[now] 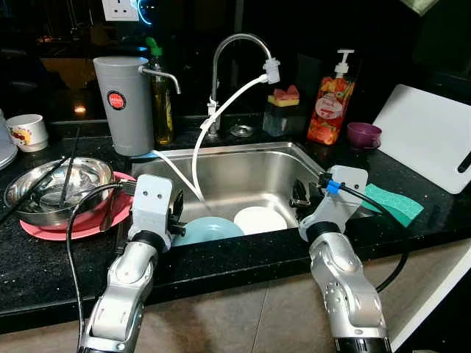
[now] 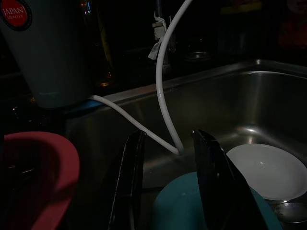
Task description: Kitchen organization
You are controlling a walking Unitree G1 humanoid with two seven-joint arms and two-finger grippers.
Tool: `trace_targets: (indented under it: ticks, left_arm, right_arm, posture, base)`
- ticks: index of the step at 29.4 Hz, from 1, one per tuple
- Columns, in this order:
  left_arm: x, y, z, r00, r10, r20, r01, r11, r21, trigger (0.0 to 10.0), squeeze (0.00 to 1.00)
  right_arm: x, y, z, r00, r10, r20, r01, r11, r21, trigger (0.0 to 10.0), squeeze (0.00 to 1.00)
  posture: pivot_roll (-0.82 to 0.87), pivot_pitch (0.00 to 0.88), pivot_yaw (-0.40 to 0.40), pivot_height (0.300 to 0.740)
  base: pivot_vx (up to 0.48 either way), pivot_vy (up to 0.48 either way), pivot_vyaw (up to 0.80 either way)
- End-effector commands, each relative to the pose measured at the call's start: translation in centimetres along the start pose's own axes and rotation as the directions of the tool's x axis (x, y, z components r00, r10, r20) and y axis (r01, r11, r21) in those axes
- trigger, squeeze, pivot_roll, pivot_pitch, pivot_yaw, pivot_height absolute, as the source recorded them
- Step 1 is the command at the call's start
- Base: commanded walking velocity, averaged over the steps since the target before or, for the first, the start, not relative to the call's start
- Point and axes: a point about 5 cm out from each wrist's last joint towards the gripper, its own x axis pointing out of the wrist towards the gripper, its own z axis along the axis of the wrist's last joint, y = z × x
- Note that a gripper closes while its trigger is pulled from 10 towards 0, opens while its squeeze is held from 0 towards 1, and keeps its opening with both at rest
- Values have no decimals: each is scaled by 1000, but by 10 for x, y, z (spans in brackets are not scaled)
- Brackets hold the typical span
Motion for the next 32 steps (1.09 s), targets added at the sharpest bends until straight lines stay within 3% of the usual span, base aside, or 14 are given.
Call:
trace_targets:
  ticks: [1, 32]
  left_arm:
    - [1, -2, -1, 1000, -8, -7, 8, 1000, 10, 10000, 0]
    - [1, -3, -3, 1000, -13, -11, 13, 1000, 9, 10000, 0]
  right_arm:
    - [1, -1, 0, 1000, -7, 4, 7, 1000, 10, 10000, 0]
    - [1, 0, 0, 1000, -4, 7, 4, 1000, 11, 10000, 0]
  posture:
    - [89, 50, -55, 740]
    - [90, 45, -54, 740]
  base:
    - [0, 0, 0]
    - [0, 0, 0]
